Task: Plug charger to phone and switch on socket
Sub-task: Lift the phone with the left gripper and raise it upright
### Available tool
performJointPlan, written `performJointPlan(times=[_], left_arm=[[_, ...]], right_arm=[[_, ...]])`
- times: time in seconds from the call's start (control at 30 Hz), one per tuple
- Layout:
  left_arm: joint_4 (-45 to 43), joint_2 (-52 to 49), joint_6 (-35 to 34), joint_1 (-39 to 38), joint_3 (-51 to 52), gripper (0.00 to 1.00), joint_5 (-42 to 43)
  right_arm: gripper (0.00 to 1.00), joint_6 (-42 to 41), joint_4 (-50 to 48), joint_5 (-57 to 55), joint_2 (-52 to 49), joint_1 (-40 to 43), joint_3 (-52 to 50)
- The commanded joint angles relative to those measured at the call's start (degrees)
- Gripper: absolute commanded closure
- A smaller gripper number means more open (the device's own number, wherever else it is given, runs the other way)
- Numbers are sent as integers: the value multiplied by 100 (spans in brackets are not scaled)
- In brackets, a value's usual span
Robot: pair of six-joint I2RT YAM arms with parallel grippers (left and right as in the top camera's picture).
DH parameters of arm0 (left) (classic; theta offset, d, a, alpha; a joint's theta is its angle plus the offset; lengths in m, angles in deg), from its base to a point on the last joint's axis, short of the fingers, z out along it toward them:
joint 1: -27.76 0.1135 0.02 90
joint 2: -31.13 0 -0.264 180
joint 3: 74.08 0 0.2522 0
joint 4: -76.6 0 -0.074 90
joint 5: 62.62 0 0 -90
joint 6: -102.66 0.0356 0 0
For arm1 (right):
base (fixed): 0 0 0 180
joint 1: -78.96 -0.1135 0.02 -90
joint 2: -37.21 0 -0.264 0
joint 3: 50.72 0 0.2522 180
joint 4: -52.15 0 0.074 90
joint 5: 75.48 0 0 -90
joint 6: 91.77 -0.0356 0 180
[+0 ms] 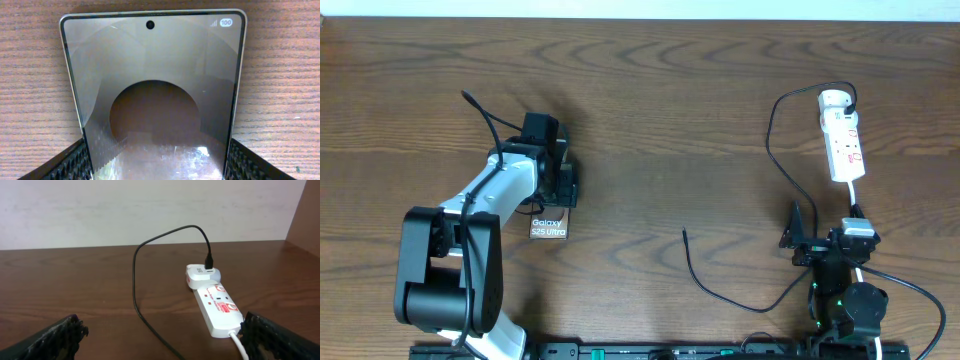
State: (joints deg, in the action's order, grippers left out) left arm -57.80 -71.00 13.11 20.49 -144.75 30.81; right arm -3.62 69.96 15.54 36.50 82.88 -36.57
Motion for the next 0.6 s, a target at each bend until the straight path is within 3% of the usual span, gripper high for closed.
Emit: performJointPlan(times=[0.0,0.33,0.57], left_arm=[[-7,-105,37,7,166,93,90],[-2,146,37,7,140,93,212],[339,1355,-350,7,-164,93,214]], right_arm=[[1,83,28,-46,22,-15,-7],[1,83,26,-46,11,-15,-7],[1,83,26,-46,9,-15,-7]])
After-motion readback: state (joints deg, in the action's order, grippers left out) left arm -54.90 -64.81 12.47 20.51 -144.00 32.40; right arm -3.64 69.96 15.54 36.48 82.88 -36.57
